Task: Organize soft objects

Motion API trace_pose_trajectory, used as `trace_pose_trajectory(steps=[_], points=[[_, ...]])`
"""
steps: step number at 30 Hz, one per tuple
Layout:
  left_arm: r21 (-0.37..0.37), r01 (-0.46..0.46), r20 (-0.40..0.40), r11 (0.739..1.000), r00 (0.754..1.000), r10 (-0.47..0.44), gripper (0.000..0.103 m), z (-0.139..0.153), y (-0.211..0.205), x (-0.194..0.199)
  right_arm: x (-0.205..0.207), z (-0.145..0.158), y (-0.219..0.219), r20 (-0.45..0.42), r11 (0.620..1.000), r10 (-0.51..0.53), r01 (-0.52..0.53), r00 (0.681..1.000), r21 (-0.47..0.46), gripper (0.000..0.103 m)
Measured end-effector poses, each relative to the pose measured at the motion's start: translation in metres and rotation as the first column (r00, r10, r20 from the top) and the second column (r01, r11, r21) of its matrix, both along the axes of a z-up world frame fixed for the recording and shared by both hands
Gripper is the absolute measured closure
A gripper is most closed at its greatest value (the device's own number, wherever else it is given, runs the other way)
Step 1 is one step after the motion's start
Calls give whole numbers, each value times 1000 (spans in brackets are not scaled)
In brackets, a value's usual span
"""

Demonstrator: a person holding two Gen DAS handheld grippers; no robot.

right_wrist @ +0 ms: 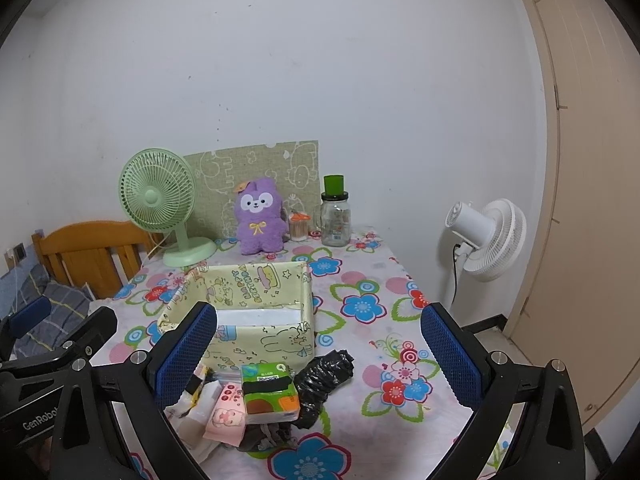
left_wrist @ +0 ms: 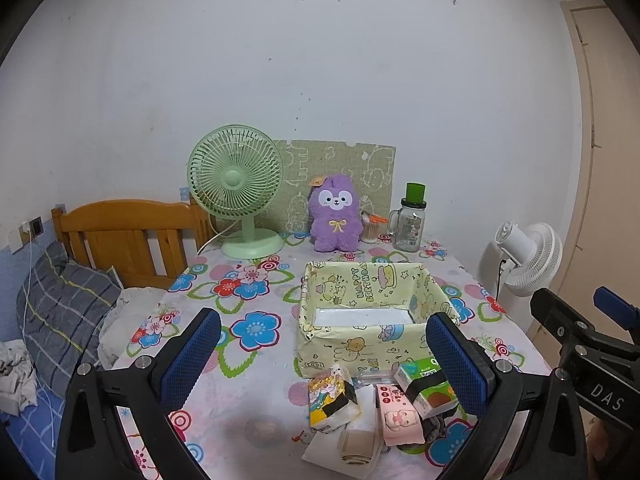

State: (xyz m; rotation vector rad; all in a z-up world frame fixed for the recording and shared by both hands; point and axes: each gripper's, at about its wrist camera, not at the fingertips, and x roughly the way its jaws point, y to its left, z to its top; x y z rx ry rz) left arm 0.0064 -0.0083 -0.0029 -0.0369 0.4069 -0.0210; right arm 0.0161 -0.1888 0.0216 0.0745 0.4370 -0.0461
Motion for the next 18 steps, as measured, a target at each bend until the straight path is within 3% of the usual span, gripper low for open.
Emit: trace_pose_trajectory(steps=[18], points=[[5,-3,-4,1000,1000,3,0,0,-1,-4,-2,-1,1,-2,1000,-1,1,1000,2,0]])
